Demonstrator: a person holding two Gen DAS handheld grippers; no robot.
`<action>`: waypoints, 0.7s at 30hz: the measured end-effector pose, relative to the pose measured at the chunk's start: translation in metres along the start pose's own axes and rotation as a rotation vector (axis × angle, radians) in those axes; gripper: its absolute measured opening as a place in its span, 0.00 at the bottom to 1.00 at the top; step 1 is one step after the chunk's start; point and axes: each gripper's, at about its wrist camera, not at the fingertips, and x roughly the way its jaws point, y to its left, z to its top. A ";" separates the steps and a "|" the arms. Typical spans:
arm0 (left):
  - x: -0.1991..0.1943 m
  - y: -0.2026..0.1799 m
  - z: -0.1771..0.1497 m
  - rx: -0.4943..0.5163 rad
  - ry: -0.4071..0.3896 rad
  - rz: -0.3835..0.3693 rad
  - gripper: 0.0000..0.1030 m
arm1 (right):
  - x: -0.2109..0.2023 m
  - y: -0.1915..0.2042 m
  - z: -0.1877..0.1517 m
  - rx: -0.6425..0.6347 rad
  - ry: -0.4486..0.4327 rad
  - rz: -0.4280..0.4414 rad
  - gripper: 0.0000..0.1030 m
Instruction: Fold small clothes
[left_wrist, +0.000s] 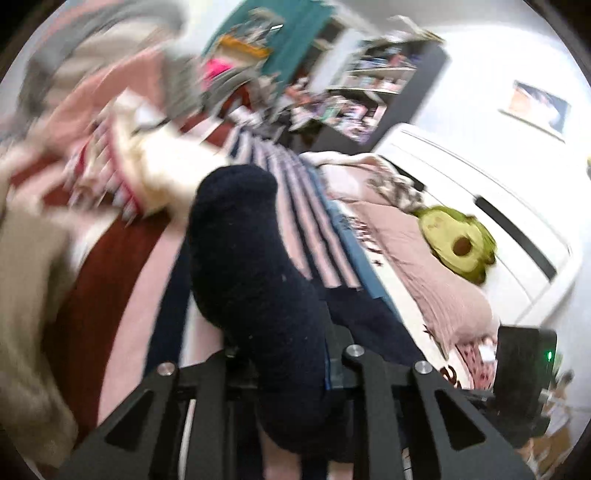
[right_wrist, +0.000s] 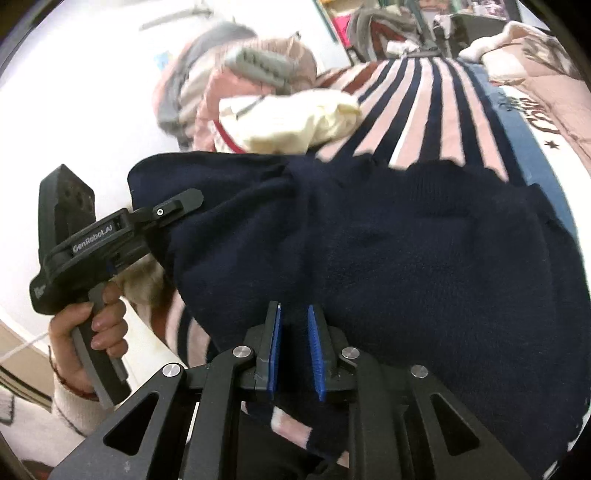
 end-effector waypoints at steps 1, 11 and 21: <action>0.000 -0.013 0.006 0.038 -0.007 -0.013 0.16 | -0.010 -0.004 0.001 0.009 -0.028 0.000 0.11; 0.032 -0.165 0.006 0.446 0.039 -0.163 0.16 | -0.121 -0.075 -0.015 0.152 -0.271 -0.153 0.11; 0.106 -0.236 -0.088 0.653 0.305 -0.144 0.16 | -0.167 -0.129 -0.051 0.292 -0.324 -0.249 0.11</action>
